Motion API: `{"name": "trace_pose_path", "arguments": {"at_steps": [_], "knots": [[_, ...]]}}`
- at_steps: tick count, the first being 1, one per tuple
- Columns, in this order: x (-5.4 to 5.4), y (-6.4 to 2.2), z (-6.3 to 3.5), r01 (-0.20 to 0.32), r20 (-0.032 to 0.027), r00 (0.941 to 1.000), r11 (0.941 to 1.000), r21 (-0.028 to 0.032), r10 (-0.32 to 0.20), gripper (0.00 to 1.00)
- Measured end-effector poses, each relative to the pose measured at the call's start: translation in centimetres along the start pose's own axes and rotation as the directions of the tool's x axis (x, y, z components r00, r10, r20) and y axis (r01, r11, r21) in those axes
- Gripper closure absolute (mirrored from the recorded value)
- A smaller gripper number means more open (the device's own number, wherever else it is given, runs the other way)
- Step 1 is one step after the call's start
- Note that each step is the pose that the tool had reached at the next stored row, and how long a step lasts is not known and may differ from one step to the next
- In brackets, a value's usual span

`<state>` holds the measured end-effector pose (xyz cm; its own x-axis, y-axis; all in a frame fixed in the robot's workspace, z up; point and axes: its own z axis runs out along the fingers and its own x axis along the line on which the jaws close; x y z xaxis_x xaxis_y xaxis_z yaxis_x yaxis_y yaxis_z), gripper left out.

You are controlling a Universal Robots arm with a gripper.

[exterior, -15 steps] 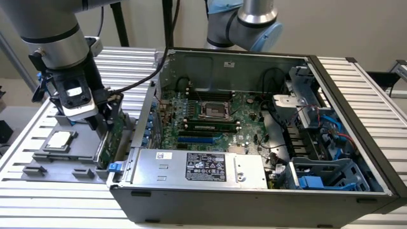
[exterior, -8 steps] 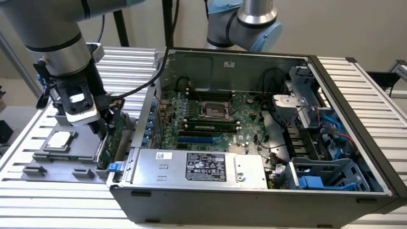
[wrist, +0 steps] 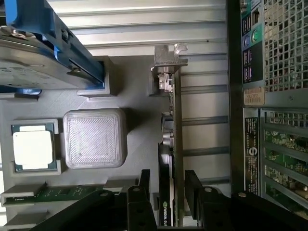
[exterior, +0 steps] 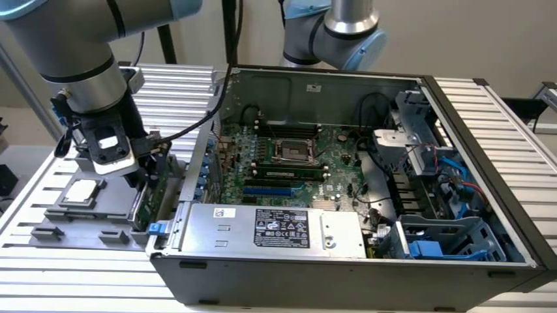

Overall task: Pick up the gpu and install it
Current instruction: 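Pick up the gpu and move the gpu toward the slot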

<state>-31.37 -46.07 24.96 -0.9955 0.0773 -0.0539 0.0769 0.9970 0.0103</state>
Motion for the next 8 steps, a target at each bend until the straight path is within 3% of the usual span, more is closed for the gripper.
{"name": "trace_pose_path", "arguments": {"at_steps": [8], "knots": [[0.1, 0.66, 0.89, -0.004, 0.0116, 0.9999, 1.0, -0.0008, 0.004, 0.58]]}}
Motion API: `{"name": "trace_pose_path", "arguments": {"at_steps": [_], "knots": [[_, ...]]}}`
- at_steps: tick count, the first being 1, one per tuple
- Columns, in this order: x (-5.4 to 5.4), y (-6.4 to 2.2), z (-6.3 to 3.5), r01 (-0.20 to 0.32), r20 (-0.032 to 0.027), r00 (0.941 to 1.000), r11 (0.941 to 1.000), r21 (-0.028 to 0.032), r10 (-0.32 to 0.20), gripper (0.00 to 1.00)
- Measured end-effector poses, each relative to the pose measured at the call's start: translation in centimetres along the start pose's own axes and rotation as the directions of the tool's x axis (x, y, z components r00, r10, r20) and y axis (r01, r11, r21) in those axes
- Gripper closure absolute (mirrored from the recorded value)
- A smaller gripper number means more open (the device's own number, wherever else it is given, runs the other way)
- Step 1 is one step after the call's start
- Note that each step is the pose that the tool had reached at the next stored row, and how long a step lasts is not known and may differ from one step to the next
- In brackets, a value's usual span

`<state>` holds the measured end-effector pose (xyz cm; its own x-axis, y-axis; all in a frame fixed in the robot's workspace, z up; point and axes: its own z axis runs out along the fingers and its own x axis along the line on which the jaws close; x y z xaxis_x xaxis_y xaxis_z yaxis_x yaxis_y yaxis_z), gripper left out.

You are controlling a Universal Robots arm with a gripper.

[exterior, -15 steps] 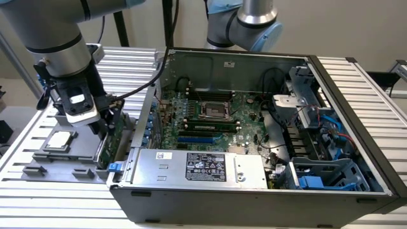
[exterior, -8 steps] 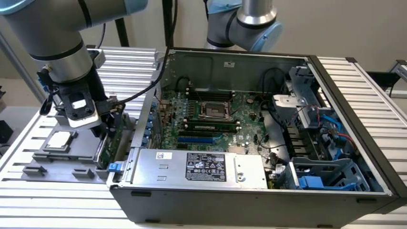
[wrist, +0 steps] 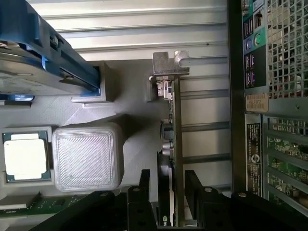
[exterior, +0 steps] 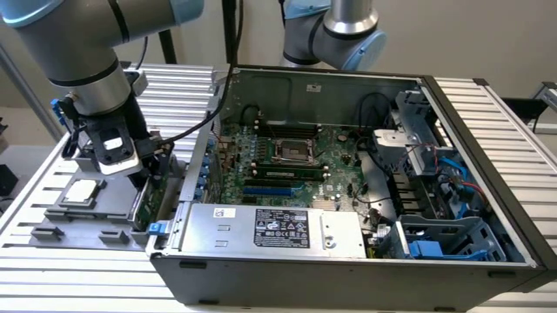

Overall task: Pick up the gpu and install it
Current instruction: 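Pick up the gpu and move the gpu toward the slot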

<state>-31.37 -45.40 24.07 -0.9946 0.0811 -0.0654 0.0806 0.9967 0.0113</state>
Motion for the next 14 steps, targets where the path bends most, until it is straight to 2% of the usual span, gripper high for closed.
{"name": "trace_pose_path", "arguments": {"at_steps": [4, 14], "knots": [[0.02, 0.02, 0.26, 0.0, 0.0053, 1.0, 1.0, 0.0001, 0.0, 0.58], [0.09, 0.02, 0.38, -0.011, 0.0062, 0.9999, 0.9999, 0.0007, 0.011, 0.58]]}}
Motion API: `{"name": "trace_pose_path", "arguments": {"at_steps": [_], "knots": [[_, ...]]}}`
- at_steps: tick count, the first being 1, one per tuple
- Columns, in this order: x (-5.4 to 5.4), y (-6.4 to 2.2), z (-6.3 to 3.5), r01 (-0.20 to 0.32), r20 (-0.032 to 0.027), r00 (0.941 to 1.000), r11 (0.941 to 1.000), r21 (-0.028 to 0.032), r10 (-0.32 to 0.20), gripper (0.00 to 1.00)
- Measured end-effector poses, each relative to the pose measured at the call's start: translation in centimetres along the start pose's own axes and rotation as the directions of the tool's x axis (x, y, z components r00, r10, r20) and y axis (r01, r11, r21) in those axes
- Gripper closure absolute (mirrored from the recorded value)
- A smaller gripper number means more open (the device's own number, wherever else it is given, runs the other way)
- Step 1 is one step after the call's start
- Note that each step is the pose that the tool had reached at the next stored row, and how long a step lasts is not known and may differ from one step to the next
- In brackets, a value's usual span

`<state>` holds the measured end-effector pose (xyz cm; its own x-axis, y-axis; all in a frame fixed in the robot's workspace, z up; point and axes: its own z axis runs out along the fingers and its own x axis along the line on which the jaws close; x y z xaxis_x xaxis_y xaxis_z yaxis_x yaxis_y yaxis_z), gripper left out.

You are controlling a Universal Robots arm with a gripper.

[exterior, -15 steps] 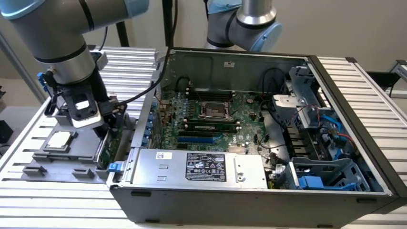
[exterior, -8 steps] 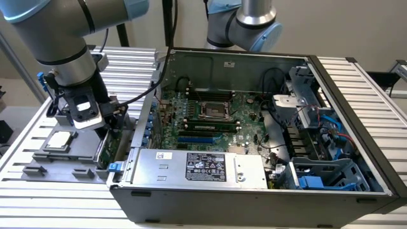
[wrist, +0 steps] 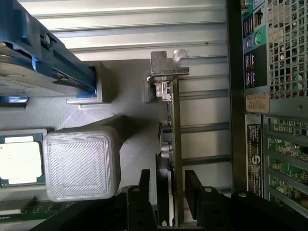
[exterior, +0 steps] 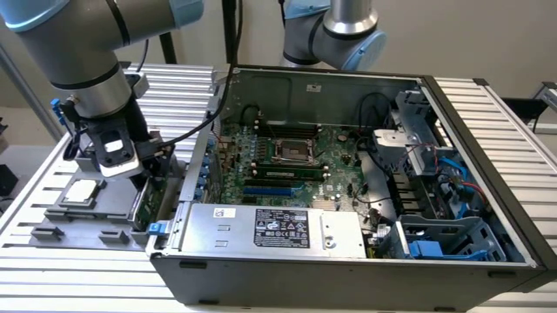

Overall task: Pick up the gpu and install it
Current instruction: 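Pick up the gpu and move the gpu toward the slot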

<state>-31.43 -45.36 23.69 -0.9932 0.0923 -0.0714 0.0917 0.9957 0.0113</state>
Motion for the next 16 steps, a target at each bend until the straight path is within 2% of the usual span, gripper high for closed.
{"name": "trace_pose_path", "arguments": {"at_steps": [8, 9, 10, 11, 12, 16], "knots": [[0.22, -0.02, -0.03, -0.011, 0.0, 0.9999, 0.9999, 0.0009, 0.011, 0.58], [0.22, -0.02, -0.03, -0.011, 0.0, 0.9999, 0.9999, 0.0009, 0.011, 0.6], [0.22, -0.02, -0.03, -0.011, 0.0, 0.9999, 0.9999, 0.0009, 0.011, 0.66], [0.22, -0.02, -0.03, -0.011, -0.0002, 0.9999, 0.9999, 0.0011, 0.011, 0.66], [0.22, -0.02, -0.03, -0.011, -0.0002, 0.9999, 0.9999, 0.0011, 0.011, 0.73], [0.21, -0.01, -0.03, -0.011, 0.0, 0.9999, 0.9999, 0.0009, 0.011, 0.73]]}}
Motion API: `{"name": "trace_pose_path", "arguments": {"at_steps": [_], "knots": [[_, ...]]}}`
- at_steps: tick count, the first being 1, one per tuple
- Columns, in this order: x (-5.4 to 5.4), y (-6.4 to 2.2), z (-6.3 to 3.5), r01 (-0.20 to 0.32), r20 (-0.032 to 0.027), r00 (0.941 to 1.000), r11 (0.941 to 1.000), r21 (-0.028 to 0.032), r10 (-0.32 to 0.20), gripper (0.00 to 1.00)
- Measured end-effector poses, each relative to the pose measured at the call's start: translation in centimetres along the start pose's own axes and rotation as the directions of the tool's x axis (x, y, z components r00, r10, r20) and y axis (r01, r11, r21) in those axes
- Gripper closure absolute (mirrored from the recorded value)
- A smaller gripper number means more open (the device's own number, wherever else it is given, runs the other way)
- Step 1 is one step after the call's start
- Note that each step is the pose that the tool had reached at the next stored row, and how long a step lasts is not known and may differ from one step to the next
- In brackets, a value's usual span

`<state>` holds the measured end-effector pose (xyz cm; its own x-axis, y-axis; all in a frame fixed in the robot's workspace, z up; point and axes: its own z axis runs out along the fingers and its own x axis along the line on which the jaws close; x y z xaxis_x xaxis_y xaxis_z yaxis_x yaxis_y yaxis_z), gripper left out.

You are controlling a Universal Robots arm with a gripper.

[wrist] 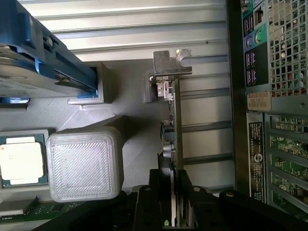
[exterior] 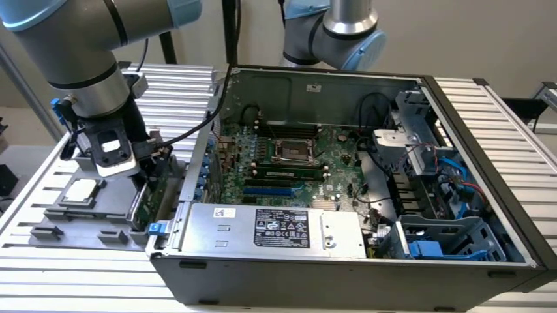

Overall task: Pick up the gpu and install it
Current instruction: 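Pick up the gpu and move the gpu toward the slot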

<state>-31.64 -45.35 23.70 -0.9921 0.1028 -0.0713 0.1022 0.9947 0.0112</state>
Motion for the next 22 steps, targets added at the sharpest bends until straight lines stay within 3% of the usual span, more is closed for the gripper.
{"name": "trace_pose_path", "arguments": {"at_steps": [8, 16, 22], "knots": [[-0.1, 0.01, 0.0, 0.003, -0.0001, 1.0, 1.0, -0.0002, -0.003, 0.73], [-0.3, 0.02, 0.0, 0.073, -0.0009, 0.9973, 0.9973, -0.0055, -0.073, 0.73], [-0.4, 0.02, -1.0, 0.074, -0.0077, 0.9972, 0.9972, -0.0052, -0.074, 0.73]]}}
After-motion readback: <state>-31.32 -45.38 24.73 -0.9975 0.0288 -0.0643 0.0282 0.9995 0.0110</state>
